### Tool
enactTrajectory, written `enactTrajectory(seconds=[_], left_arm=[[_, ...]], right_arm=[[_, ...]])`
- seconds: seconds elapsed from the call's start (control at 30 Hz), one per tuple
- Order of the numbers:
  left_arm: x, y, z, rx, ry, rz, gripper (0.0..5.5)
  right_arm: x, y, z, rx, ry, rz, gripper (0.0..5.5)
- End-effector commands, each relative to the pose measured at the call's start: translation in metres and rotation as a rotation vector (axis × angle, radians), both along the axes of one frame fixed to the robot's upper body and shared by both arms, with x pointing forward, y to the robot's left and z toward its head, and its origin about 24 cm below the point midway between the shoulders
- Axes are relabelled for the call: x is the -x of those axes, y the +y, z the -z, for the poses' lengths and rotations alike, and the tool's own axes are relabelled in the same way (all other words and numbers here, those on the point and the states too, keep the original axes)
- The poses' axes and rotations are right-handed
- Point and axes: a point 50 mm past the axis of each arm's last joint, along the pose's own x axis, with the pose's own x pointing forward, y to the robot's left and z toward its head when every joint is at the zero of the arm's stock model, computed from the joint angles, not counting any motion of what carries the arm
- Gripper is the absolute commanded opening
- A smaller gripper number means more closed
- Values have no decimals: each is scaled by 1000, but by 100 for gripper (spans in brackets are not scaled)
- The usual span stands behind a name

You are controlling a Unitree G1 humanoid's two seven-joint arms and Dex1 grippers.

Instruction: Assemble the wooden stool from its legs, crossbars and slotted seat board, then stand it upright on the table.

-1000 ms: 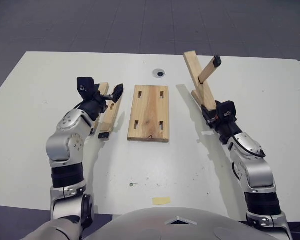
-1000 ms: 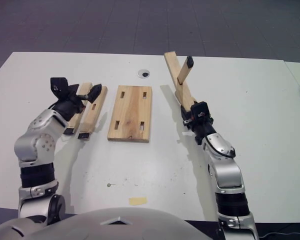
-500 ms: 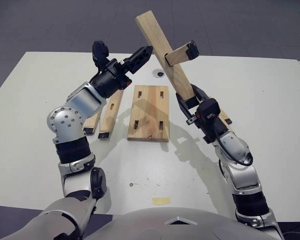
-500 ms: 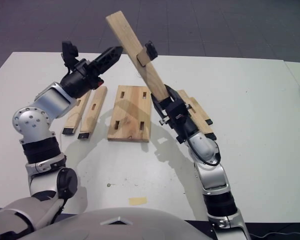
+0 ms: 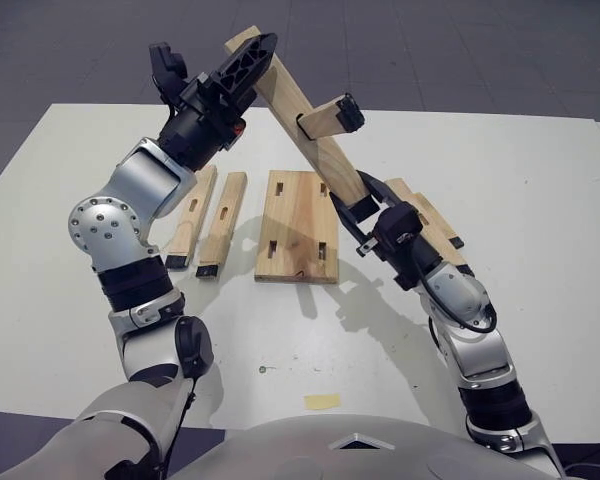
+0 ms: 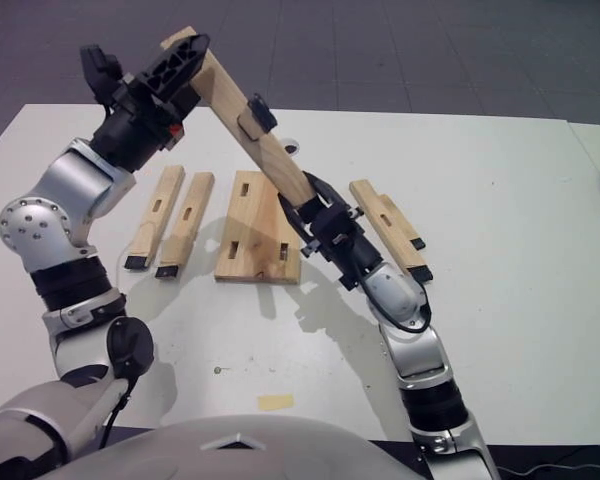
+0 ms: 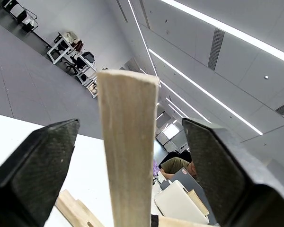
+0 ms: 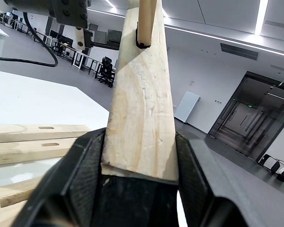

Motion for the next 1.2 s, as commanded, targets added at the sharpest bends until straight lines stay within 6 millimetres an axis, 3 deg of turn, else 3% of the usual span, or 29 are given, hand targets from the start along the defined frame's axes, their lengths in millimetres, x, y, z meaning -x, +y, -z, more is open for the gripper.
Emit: enactTrajectory(seconds=[0.03,0.47,0.67,0.77,0.9,1.03,1.1,1.2], left_arm=[[2,-3,-6,-58,-67,23,335],[7,1,-20,-55,-152,30,116],[17,7,-57,-19,-270,26,104],[17,12,-66,-70,-302,-33,104],[9,33,-49,-229,-228,-193,104],[17,56,-18,-392,-122,-279,104],[20,65,-13,-409,-91,-316,104],[24,68,-9,-412,-69,-328,104]], right_arm=[[2,3,-6,-49,2,-36,206],[1,4,-3,-74,51,-77,206],[-3,-2,-1,-92,61,-27,206],[-6,-7,7,-81,107,22,268],[-11,-23,33,7,245,177,329],[-10,-38,55,35,405,305,399],[-7,-46,68,66,480,366,434],[-1,-40,82,93,579,327,486]])
